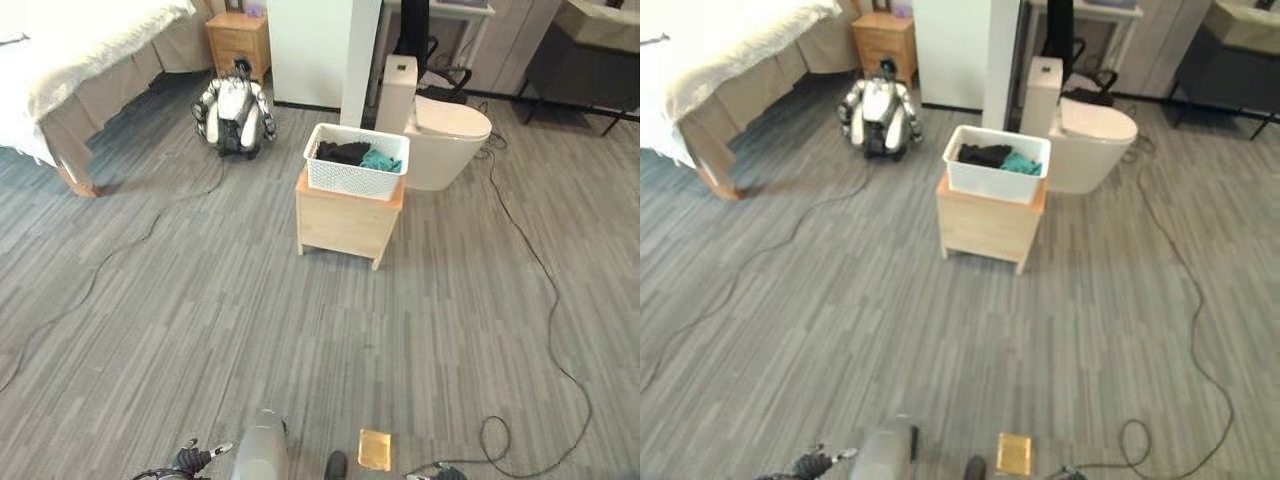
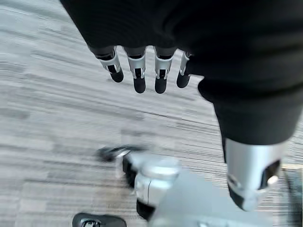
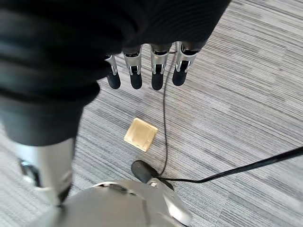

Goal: Grab the laundry basket,head to the washer,open it,put in the laundry and shut it.

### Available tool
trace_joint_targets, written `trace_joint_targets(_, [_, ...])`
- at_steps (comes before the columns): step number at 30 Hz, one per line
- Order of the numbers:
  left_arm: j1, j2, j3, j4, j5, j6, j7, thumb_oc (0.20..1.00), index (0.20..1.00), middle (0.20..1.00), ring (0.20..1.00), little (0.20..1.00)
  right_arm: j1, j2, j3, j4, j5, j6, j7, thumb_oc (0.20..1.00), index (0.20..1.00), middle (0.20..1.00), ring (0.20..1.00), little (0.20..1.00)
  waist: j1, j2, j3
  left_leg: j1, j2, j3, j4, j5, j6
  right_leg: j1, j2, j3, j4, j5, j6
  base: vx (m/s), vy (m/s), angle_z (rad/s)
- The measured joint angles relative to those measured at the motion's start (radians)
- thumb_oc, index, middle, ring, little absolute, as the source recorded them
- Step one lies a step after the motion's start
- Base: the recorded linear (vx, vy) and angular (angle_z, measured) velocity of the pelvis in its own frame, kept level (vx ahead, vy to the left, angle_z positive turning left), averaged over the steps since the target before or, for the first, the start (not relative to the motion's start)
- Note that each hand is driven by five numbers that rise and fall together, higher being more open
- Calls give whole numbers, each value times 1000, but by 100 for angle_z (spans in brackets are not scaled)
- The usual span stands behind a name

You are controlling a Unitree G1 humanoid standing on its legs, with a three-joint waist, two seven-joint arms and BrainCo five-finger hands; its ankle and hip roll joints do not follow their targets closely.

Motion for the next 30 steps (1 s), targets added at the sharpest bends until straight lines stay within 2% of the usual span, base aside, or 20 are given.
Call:
trace_joint_targets(2, [-13,-1,0,0,-8,-2,2,1000,1000,1000,1000,1000,-8,-8,-1,-13,0,3,-1,1000,1000,1000,1000,1000,-2,25,4,22,46,-4,-237,41,-30,2,30,-13,-13,-1,4,292,236,17])
trace_joint_targets(5, [-26,-3,1,-6,-8,-3,2,1000,1000,1000,1000,1000,-23,-8,0,-14,1,4,-1,1000,1000,1000,1000,1000,8,39,3,20,57,26,-283,66,-39,10,37,-9,-26,-10,33,358,290,-4])
trace_joint_targets(7, [-20,-3,9,1,-8,-4,1,1000,1000,1000,1000,1000,-43,-5,0,30,0,1,0,1000,1000,1000,1000,1000,13,44,-2,36,26,-4,-228,62,-33,40,31,8,-27,-23,50,319,291,-20])
trace_joint_targets(9, [-7,-7,1,-5,-8,-5,0,1000,1000,1000,1000,1000,-29,-12,-12,53,-3,2,-1,1000,1000,1000,1000,1000,21,43,-14,54,-46,-29,-149,54,11,65,-10,21,-2,-50,74,308,305,-26])
trace_joint_targets(10, [7,-12,5,-2,-7,-8,1,1000,1000,1000,1000,1000,-32,-11,-21,68,-5,2,-2,1000,1000,1000,1000,1000,25,39,-30,81,-82,-28,-169,60,51,69,-37,26,22,-76,90,420,535,-31])
trace_joint_targets(11, [16,-18,-1,1,-6,-5,-2,1000,1000,1000,1000,1000,-4,-16,-23,94,-7,4,-2,1000,1000,1000,1000,1000,26,53,-68,119,-108,-3,-194,60,78,74,-69,35,70,-111,130,368,548,-32])
trace_joint_targets(12, [10,-18,0,2,-5,-4,-1,1000,1000,1000,1000,1000,-15,-9,-22,110,-7,6,-1,1000,1000,1000,1000,1000,27,44,-64,149,-126,17,-206,56,96,51,-100,36,146,-127,144,315,547,-36])
trace_joint_targets(13, [13,-18,-8,-17,-1,-4,-4,1000,1000,1000,1000,1000,-13,-11,-29,104,-1,3,-7,1000,1000,1000,1000,1000,20,64,-73,191,-139,35,-235,48,130,-61,-145,37,407,-125,139,221,383,-23])
trace_joint_targets(15, [11,1,-24,-43,4,-10,-5,1000,1000,1000,1000,1000,-15,-27,-52,83,1,0,-7,1000,1000,1000,1000,1000,10,55,-81,211,-177,51,-229,10,170,-191,-239,26,680,-127,123,201,281,-9])
trace_joint_targets(17, [-18,36,-52,-49,5,-15,-5,1000,1000,1000,1000,1000,-26,-27,-53,70,2,1,-13,1000,1000,1000,1000,1000,-8,32,-92,225,-239,62,-203,-28,210,-285,-368,-8,771,-110,147,207,186,3])
trace_joint_targets(19, [-29,45,-63,-54,6,-14,-5,1000,1000,1000,1000,1000,-38,-32,-71,50,2,0,-21,1000,1000,1000,1000,1000,-14,59,-73,277,-239,64,-235,-38,221,-297,-369,-44,648,-108,145,327,114,-13])
trace_joint_targets(20, [-26,49,-72,-51,7,-16,-6,1000,1000,1000,1000,1000,-42,-35,-75,45,4,-7,-25,1000,1000,1000,1000,1000,-29,76,-65,302,-239,72,-244,-53,198,-320,-341,-37,526,-91,176,424,36,-17])
trace_joint_targets(21, [-25,51,-72,-48,7,-21,-6,1000,1000,1000,1000,1000,-54,-34,-84,51,4,-10,-24,1000,1000,1000,1000,1000,-33,85,-57,329,-241,79,-258,-56,196,-324,-312,-39,432,-75,195,374,-33,-22])
trace_joint_targets(22, [-32,51,-71,-47,8,-22,-6,1000,1000,1000,1000,1000,-56,-36,-87,49,4,-16,-24,1000,1000,1000,1000,1000,-35,87,-52,343,-248,84,-265,-75,181,-353,-292,-44,371,-42,201,372,-51,-24])
trace_joint_targets(23, [-29,49,-68,-37,13,-21,-7,1000,1000,1000,1000,1000,-61,-37,-89,55,3,-18,-25,1000,1000,1000,1000,1000,-42,89,-50,363,-262,83,-275,-98,170,-357,-259,-39,221,14,236,240,-34,-10])
trace_joint_targets(24, [-27,49,-68,-38,14,-22,-7,1000,1000,1000,1000,1000,-61,-37,-91,59,3,-18,-25,1000,1000,1000,1000,1000,-53,86,-50,373,-275,78,-279,-103,179,-355,-244,-22,120,54,252,358,-67,13])
trace_joint_targets(25, [-23,49,-68,-40,14,-23,-7,1000,1000,1000,1000,1000,-63,-37,-95,62,3,-17,-26,1000,1000,1000,1000,1000,-58,73,-46,387,-289,76,-282,-95,194,-349,-239,-6,67,83,257,390,-89,29])
trace_joint_targets(27, [-34,41,-72,-58,16,-25,-8,1000,1000,1000,1000,1000,-56,-38,-117,71,2,-17,-26,1000,1000,1000,1000,1000,-70,64,-40,413,-321,54,-281,-134,196,-386,-246,26,44,154,253,405,-99,35])
trace_joint_targets(28, [-33,30,-69,-68,16,-25,-9,1000,1000,1000,1000,1000,-57,-38,-139,102,2,-13,-27,1000,1000,1000,1000,1000,-67,67,-41,422,-332,42,-269,-146,216,-379,-240,45,-28,191,255,429,-134,39])
trace_joint_targets(30, [-29,15,-72,-77,33,-24,-10,1000,1000,1000,1000,1000,-43,-42,-141,126,2,-9,-26,1000,1000,1000,1000,1000,-73,66,-40,459,-337,8,-275,-171,211,-374,-234,33,-19,226,248,527,-201,42])
